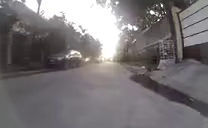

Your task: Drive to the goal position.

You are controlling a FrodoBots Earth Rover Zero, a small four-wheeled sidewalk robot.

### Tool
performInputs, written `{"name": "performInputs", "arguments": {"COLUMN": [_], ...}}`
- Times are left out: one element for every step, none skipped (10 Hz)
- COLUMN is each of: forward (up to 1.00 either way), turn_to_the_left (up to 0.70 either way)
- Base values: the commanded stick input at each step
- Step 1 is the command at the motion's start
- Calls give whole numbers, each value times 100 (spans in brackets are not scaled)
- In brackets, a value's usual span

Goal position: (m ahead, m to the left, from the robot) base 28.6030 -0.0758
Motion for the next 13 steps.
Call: {"name": "performInputs", "arguments": {"forward": [100, 100, 100, 100, 100, 100, 100, 100, 100, 100, 100, 100, 100], "turn_to_the_left": [1, -39, -39, -28, 1, 1, 1, 1, 1, -1, -38, -39, -10]}}
